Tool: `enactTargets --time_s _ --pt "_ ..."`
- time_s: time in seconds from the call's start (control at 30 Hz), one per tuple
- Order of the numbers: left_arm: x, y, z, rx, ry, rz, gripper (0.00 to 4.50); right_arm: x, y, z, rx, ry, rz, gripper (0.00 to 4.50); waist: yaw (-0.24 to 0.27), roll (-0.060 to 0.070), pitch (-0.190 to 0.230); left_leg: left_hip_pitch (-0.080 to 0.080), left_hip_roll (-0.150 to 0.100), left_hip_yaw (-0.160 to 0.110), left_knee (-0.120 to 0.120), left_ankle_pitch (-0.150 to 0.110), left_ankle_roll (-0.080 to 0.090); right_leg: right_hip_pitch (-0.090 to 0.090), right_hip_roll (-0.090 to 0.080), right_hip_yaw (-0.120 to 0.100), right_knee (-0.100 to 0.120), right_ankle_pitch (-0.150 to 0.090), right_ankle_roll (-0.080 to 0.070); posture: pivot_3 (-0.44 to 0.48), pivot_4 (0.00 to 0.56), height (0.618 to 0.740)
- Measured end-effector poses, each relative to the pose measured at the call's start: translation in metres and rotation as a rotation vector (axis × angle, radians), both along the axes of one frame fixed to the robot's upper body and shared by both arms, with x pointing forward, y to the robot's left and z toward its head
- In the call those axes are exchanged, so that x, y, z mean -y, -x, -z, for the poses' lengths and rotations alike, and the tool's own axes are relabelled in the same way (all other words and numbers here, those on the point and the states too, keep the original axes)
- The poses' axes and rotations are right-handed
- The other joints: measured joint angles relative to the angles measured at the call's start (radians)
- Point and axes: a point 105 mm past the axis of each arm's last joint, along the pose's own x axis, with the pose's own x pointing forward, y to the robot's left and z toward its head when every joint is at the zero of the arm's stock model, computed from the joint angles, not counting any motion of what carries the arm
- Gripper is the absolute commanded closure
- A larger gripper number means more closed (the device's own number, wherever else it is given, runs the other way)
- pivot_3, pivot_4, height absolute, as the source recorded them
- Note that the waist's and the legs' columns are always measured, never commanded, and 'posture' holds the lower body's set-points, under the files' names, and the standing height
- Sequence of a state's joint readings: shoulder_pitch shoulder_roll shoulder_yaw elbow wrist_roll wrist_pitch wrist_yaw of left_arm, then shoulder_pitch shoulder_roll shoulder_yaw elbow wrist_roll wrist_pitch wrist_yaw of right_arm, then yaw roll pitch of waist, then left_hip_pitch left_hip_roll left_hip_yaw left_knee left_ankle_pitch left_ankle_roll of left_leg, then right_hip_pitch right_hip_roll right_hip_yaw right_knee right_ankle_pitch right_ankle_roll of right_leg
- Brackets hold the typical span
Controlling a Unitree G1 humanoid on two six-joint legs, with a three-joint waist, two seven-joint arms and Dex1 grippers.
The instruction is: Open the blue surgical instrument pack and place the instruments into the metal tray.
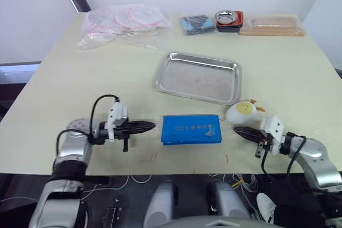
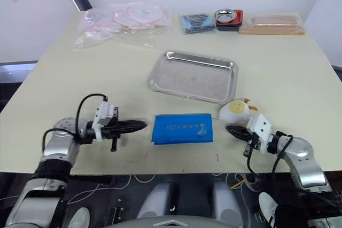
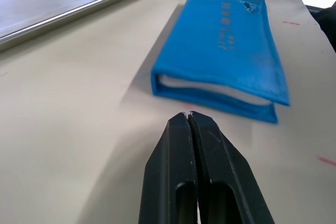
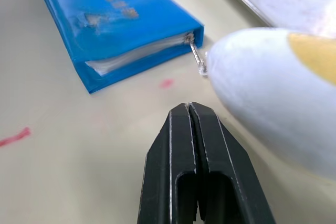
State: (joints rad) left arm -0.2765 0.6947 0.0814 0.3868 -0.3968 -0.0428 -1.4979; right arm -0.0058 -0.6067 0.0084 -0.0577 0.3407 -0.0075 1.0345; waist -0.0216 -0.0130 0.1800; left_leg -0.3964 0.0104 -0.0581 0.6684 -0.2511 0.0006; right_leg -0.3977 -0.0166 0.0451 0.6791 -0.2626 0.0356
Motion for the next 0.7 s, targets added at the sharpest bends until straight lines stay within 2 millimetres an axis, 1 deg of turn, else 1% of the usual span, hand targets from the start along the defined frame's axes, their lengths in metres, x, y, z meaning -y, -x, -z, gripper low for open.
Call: enactTargets --time_s 0.03,0.07,0.1,0.13,0.2,0.23,0.27,0.3,0.33,0.37,0.4,0.43,0.47,0.5,0.53,0.57,0.6,0.7 --pt "-0.004 0.006 -0.005 0.001 0.001 -0.005 4.5 -0.002 0.006 -0.002 -0.001 -0.013 -0.032 3.69 0.002 0.0 0.0 0.0 0.0 0.0 0.0 0.0 0.0 0.0 0.0 0.0 0.0 0.0 0.0 0.0 0.15 0.74" --pt "-0.005 0.007 -0.006 0.003 0.001 -0.007 4.5 -0.002 0.007 -0.001 -0.002 -0.014 -0.035 3.69 0.002 0.0 0.0 0.0 0.0 0.0 0.0 0.0 0.0 0.0 0.0 0.0 0.0 0.0 0.0 0.0 0.15 0.74" --pt "-0.009 0.014 -0.013 0.01 0.009 -0.018 4.5 -0.002 0.013 -0.002 -0.002 -0.025 -0.06 3.0 0.003 0.0 0.0 0.0 0.0 0.0 0.0 0.0 0.0 0.0 0.0 0.0 0.0 0.0 0.0 0.0 0.15 0.74" --pt "-0.01 0.016 -0.017 0.012 0.015 -0.024 4.5 -0.002 0.016 -0.002 0.0 -0.03 -0.071 2.76 0.004 0.0 0.0 0.0 0.001 0.0 0.0 0.0 0.0 0.0 -0.001 0.0 0.0 0.0 0.0 0.0 0.15 0.74" --pt "-0.012 0.022 -0.028 0.024 0.026 -0.029 4.0 -0.002 0.021 -0.005 0.011 -0.041 -0.094 1.86 0.005 0.0 0.0 0.0 0.001 0.0 0.0 0.0 0.0 0.0 -0.001 0.0 -0.001 0.0 0.0 0.0 0.15 0.74" --pt "-0.012 0.023 -0.033 0.032 0.027 -0.025 3.89 -0.003 0.021 -0.005 0.016 -0.043 -0.102 1.56 0.007 0.0 0.0 0.0 0.0 0.0 0.0 0.0 0.0 0.0 -0.001 0.0 -0.001 0.0 0.0 0.0 0.15 0.74" --pt "-0.012 0.031 -0.038 0.038 0.018 -0.019 3.53 -0.004 0.024 -0.009 0.039 -0.044 -0.127 1.2 0.006 0.0 0.0 0.0 0.001 0.0 0.0 0.0 0.0 0.0 -0.001 0.0 -0.001 0.0 0.0 0.0 0.15 0.74" --pt "-0.013 0.04 -0.042 0.031 0.002 -0.013 3.0 -0.004 0.026 -0.011 0.063 -0.038 -0.155 0.7 0.004 0.0 0.0 0.001 0.001 0.001 0.0 0.0 0.0 0.0 -0.002 0.001 -0.001 0.0 0.0 0.0 0.15 0.74" --pt "-0.013 0.044 -0.044 0.026 0.0 -0.012 2.61 -0.004 0.027 -0.013 0.079 -0.033 -0.167 0.27 0.004 0.0 0.0 0.001 0.001 0.001 0.0 0.0 0.0 0.0 -0.002 0.001 -0.001 0.0 0.0 0.0 0.15 0.74" --pt "-0.013 0.048 -0.049 0.029 0.003 -0.009 2.19 -0.004 0.026 -0.014 0.099 -0.028 -0.18 0.01 0.004 0.0 0.0 0.001 0.001 0.001 0.0 0.0 0.0 0.0 -0.002 0.001 -0.001 0.0 0.0 0.0 0.15 0.74" --pt "-0.012 0.053 -0.054 0.024 0.001 -0.005 1.62 -0.005 0.023 -0.018 0.127 -0.024 -0.193 0.0 0.003 0.0 0.001 0.001 0.002 0.001 0.0 0.0 0.0 0.0 -0.002 0.001 -0.001 0.0 0.0 0.0 0.15 0.74" --pt "-0.011 0.055 -0.056 0.024 0.0 0.0 1.25 -0.005 0.021 -0.02 0.142 -0.021 -0.198 0.0 0.004 0.0 0.001 0.001 0.003 0.002 0.0 0.0 0.0 0.0 -0.002 0.001 -0.001 0.0 0.0 0.0 0.15 0.74" --pt "-0.008 0.058 -0.062 0.032 -0.003 0.012 0.44 -0.005 0.016 -0.024 0.171 -0.017 -0.204 0.0 0.006 0.001 0.001 0.002 0.003 0.002 0.0 0.0 0.0 0.0 -0.001 0.001 0.0 0.0 0.0 0.0 0.15 0.74" --pt "-0.007 0.058 -0.064 0.035 -0.001 0.016 0.16 -0.005 0.015 -0.025 0.179 -0.016 -0.206 0.0 0.007 0.001 0.001 0.002 0.003 0.001 0.0 0.0 0.0 0.0 0.0 0.0 0.0 0.0 0.0 0.0 0.15 0.74" --pt "-0.007 0.06 -0.066 0.036 -0.002 0.015 0.04 -0.007 0.013 -0.026 0.198 -0.01 -0.214 0.0 0.009 0.001 0.001 0.002 0.003 0.001 0.0 0.0 0.0 0.0 0.0 0.0 0.0 -0.001 0.0 0.0 0.15 0.74" --pt "-0.007 0.065 -0.066 0.02 -0.02 0.023 0.04 -0.012 0.007 -0.026 0.227 0.004 -0.228 0.0 0.006 -0.001 0.001 0.002 0.004 0.002 0.0 0.0 0.0 0.0 0.0 0.001 -0.001 0.0 0.0 0.0 0.15 0.74" --pt "-0.002 0.069 -0.07 0.016 -0.032 0.049 0.04 -0.019 0.001 -0.026 0.276 0.03 -0.25 0.0 0.003 -0.001 0.001 0.002 0.005 0.003 0.0 0.0 0.0 0.0 0.001 0.001 -0.001 0.0 -0.001 0.0 0.15 0.74" --pt "0.004 0.074 -0.08 0.035 -0.047 0.087 0.04 -0.032 -0.005 -0.023 0.357 0.079 -0.31 0.0 0.002 0.001 0.002 0.002 0.005 0.007 0.0 0.0 0.0 0.0 0.002 0.002 -0.001 0.0 -0.001 0.0 0.15 0.74"
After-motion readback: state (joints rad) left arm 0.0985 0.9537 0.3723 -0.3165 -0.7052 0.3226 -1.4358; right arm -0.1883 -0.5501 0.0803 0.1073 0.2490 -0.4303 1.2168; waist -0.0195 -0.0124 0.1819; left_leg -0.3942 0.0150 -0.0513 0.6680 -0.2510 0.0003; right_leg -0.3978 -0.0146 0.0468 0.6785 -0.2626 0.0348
